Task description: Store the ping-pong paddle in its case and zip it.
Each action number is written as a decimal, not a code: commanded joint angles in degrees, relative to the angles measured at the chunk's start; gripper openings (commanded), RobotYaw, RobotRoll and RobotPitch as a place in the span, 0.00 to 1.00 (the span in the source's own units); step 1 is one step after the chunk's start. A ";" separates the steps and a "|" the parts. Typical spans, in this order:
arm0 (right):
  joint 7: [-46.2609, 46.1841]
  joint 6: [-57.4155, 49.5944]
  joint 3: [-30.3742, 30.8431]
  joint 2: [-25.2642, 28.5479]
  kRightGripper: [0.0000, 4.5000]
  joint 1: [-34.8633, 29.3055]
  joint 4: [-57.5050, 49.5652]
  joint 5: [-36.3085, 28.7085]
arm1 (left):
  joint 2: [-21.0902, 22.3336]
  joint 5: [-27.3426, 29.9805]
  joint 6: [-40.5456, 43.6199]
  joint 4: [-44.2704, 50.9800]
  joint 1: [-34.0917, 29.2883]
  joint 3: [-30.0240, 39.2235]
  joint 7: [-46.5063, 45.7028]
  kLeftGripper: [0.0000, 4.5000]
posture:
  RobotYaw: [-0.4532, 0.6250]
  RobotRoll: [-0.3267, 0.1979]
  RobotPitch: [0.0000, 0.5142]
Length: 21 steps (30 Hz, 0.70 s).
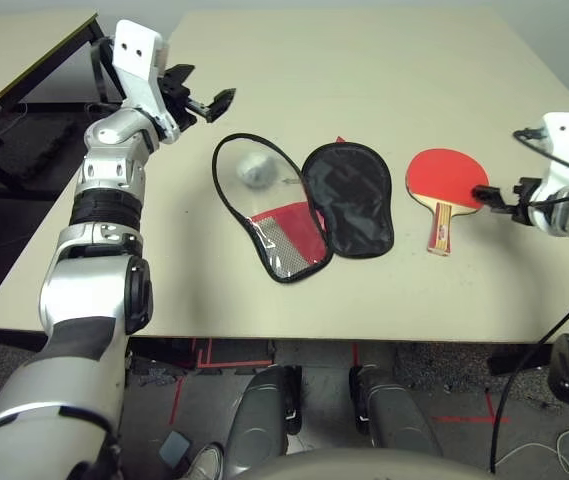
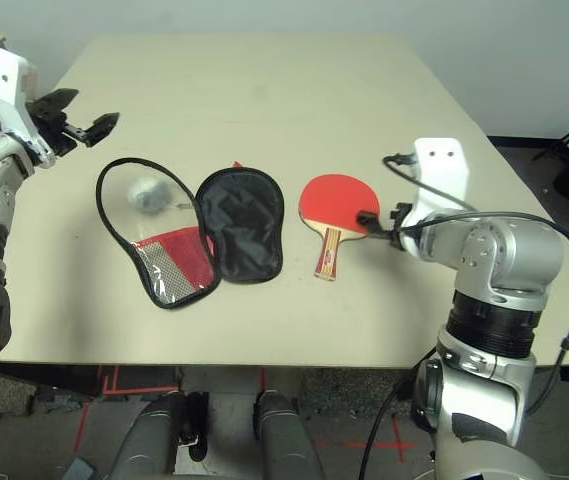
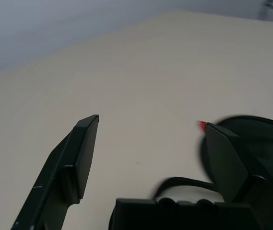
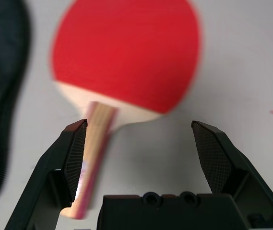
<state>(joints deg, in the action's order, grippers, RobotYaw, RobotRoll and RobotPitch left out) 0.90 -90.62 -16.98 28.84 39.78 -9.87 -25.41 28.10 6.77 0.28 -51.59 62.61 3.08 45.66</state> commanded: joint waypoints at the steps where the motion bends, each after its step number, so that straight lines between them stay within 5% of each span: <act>1: -1.23 -1.88 2.45 -0.13 0.99 0.08 0.22 -0.74 | -1.83 -0.89 1.37 2.23 -1.03 -2.83 4.01 1.00 | 0.39 0.62 0.24; 21: -6.40 -1.82 2.68 -11.23 0.99 -0.46 6.33 6.94 | -8.91 -3.96 -0.09 8.37 -5.78 -10.33 8.25 1.00 | 0.43 0.62 0.28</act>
<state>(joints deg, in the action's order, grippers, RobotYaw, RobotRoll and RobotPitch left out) -5.38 -90.67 -14.57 18.06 39.26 -4.25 -19.86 19.21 3.53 -0.24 -44.50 57.96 -6.59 53.55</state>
